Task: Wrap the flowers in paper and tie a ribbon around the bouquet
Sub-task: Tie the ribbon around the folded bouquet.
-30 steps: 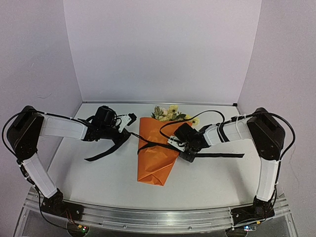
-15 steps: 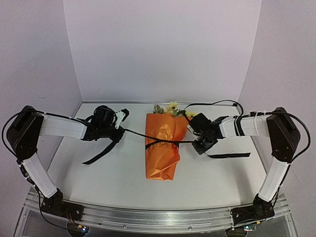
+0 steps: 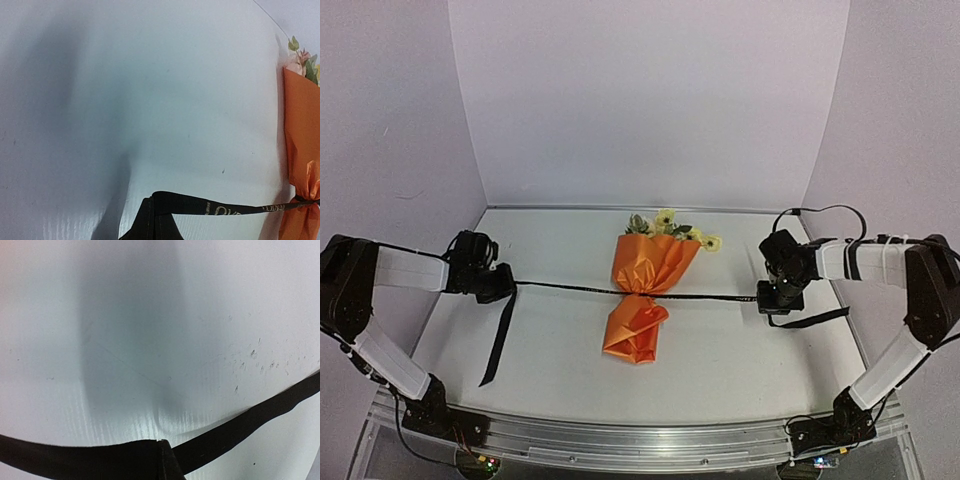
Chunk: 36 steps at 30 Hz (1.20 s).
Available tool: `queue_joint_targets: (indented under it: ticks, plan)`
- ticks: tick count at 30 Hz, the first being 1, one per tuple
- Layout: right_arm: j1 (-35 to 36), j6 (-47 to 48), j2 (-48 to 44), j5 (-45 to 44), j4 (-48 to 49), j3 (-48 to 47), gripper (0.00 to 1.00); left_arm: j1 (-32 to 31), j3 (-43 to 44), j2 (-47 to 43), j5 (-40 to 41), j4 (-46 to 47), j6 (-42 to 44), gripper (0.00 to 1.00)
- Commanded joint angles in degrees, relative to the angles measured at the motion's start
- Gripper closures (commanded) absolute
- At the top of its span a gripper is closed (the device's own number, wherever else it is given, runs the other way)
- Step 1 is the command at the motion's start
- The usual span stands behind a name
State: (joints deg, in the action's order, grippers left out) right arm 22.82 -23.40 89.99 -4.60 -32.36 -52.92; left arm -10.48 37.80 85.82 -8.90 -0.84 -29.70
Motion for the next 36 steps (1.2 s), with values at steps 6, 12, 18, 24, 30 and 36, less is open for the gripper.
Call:
queue_joint_targets:
  ticks: [6, 12, 18, 24, 30, 36]
  plan:
    - [-9.4, -8.8, -10.7, -4.5, -7.5, 9.0, 1.0, 15.0, -7.4, -7.8, 2.1, 2.6, -13.3, 1.0]
    - [-11.3, -9.2, -14.3, -4.0, -9.2, 13.2, 1.0, 16.2, -9.1, -10.6, 2.9, 2.2, -14.0, 1.0]
    - [-16.0, -7.2, -19.4, -1.5, -15.8, 10.5, 1.0, 18.4, -5.4, -12.0, 0.6, 0.0, -12.7, 1.0]
    - [-16.1, -6.8, -18.9, -0.1, -18.8, 10.6, 1.0, 18.7, -8.4, -11.1, -2.0, 3.3, -15.2, 1.0]
    - [-15.4, -8.7, -15.7, 6.1, -14.6, 15.9, 1.0, 18.1, -11.0, -10.2, -6.9, 6.8, -14.7, 1.0]
    - [-12.9, -4.8, -13.2, 7.0, -16.9, 12.3, 1.0, 11.9, -5.7, -11.5, -8.6, 2.3, -7.7, 1.0]
